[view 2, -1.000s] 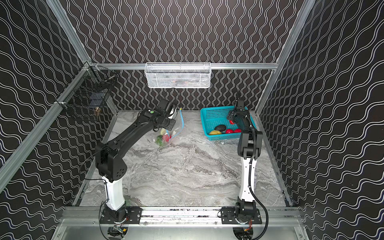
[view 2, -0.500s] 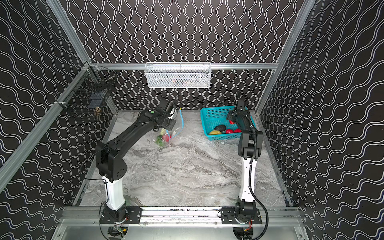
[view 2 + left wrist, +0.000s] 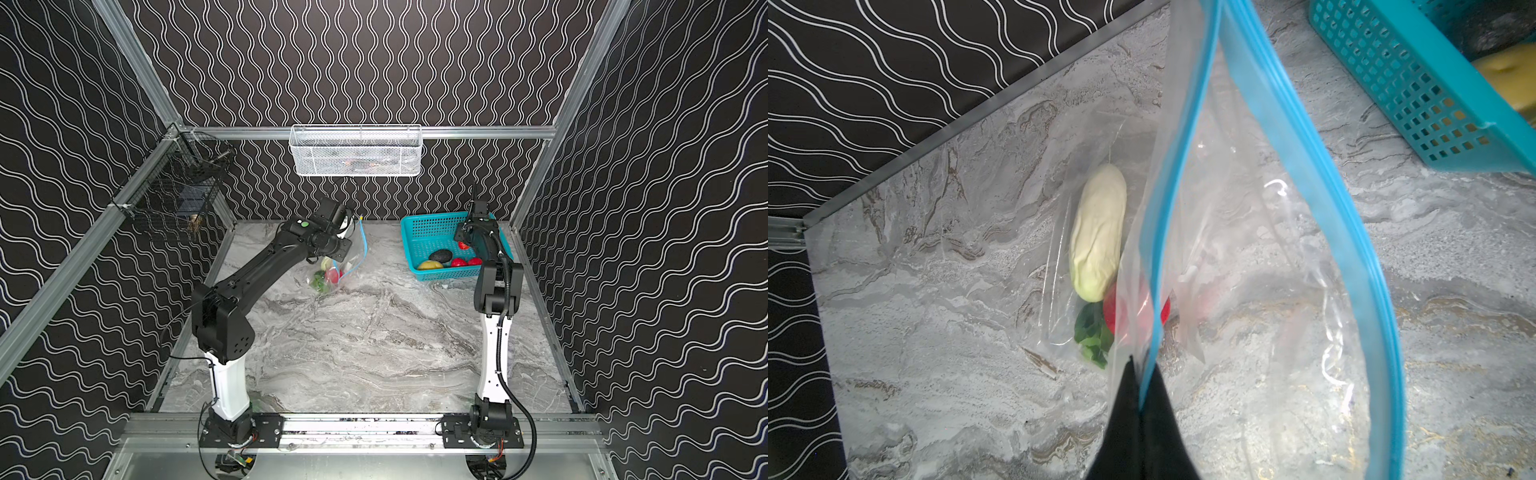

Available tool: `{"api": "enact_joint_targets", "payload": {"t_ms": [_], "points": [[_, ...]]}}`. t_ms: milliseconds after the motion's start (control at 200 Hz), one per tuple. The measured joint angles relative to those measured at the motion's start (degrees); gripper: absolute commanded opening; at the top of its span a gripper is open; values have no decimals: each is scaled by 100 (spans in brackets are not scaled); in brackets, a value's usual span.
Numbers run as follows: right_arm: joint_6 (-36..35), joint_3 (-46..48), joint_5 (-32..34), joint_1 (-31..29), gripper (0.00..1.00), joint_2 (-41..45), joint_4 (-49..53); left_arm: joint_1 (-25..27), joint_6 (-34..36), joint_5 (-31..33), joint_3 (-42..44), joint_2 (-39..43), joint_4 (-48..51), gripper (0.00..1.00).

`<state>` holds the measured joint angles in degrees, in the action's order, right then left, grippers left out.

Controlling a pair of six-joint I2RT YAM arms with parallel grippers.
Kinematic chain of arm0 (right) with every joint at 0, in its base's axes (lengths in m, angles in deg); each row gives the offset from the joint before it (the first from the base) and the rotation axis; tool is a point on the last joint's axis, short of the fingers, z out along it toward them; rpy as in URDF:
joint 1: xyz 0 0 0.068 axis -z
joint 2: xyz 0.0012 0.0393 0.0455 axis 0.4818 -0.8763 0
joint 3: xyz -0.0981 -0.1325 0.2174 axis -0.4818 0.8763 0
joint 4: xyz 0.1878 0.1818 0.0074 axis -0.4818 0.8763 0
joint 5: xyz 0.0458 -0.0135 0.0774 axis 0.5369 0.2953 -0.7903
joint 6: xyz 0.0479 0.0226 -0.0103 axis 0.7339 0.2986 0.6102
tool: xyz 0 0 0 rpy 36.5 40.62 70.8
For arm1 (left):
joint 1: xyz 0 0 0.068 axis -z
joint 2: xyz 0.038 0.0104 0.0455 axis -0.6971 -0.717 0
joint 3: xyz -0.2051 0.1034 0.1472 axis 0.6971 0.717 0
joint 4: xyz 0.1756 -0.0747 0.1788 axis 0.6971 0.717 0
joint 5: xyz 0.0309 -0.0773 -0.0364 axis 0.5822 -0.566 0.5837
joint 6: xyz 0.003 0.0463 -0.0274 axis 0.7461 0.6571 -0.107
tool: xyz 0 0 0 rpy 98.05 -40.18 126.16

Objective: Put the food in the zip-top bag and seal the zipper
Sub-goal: 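Close the right gripper on the yellow-red pepper in the basket corner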

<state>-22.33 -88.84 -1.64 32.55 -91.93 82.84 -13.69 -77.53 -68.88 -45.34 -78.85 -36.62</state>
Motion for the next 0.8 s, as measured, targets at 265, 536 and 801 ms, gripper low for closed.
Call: {"api": "enact_joint_targets", "payload": {"t_ms": [265, 536, 801], "points": [[-2, 46, -48, -4, 61, 2, -76, 0, 0, 0, 0, -9, 0, 0], [111, 33, -184, -26, 41, -24, -72, 4, 0, 0, 0, -9, 0, 0], [415, 422, -356, -15, 33, 293, -26, 4, 0, 28, 66, -7, -17, 0]]}}
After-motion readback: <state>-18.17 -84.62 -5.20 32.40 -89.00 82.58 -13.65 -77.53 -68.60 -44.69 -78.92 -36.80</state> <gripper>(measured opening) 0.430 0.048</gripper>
